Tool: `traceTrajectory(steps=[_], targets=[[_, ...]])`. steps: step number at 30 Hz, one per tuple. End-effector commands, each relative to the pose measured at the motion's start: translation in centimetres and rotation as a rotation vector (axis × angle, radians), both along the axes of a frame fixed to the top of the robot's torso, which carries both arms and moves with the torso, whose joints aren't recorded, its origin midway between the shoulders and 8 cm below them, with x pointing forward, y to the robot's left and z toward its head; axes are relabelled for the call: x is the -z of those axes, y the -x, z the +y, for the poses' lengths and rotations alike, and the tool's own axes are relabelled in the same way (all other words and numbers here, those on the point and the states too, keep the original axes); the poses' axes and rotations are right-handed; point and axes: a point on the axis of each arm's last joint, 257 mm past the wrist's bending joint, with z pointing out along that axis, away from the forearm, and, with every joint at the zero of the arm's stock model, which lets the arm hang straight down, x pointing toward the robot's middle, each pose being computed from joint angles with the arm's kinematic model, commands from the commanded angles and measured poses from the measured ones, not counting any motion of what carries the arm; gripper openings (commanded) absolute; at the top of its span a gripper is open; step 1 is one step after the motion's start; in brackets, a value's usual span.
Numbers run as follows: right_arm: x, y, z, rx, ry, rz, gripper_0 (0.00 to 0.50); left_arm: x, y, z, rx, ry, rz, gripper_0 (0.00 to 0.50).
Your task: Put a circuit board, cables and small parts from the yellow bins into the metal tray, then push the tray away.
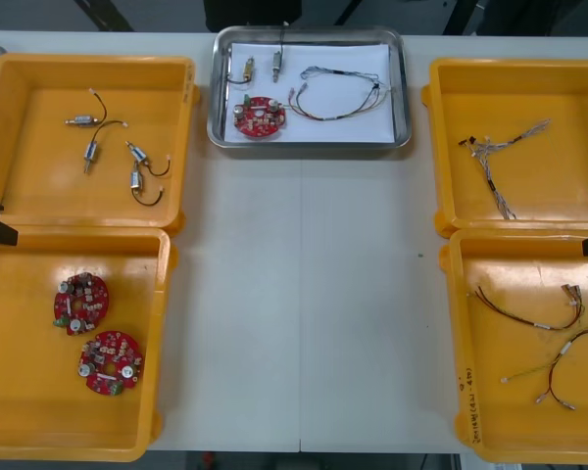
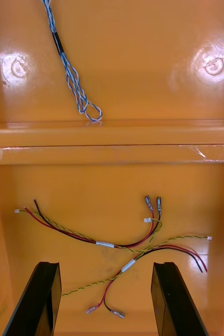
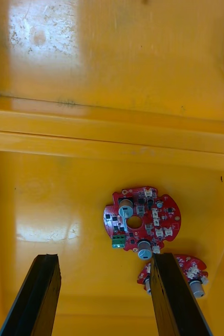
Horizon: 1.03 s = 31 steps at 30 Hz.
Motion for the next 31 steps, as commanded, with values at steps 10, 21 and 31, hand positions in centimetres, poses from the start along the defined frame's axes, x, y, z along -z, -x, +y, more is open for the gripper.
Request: traceTrajectory(steps=[10, 21, 31], targets=[[-0.91, 0.39, -1.49, 0.029, 0.021, -0.007, 0.500, 0.14, 0.49, 0.42, 0.062, -0.029, 0.001, 0.500], [-0.91, 0.39, -1.49, 0.029, 0.021, -0.007, 0.500, 0.14, 0.49, 0.42, 0.062, -0.029, 0.001, 0.500], [-0.91, 0.39, -1.49, 0.029, 0.021, -0.007, 0.500, 0.14, 0.49, 0.42, 0.062, -0.029, 0.001, 0.500]])
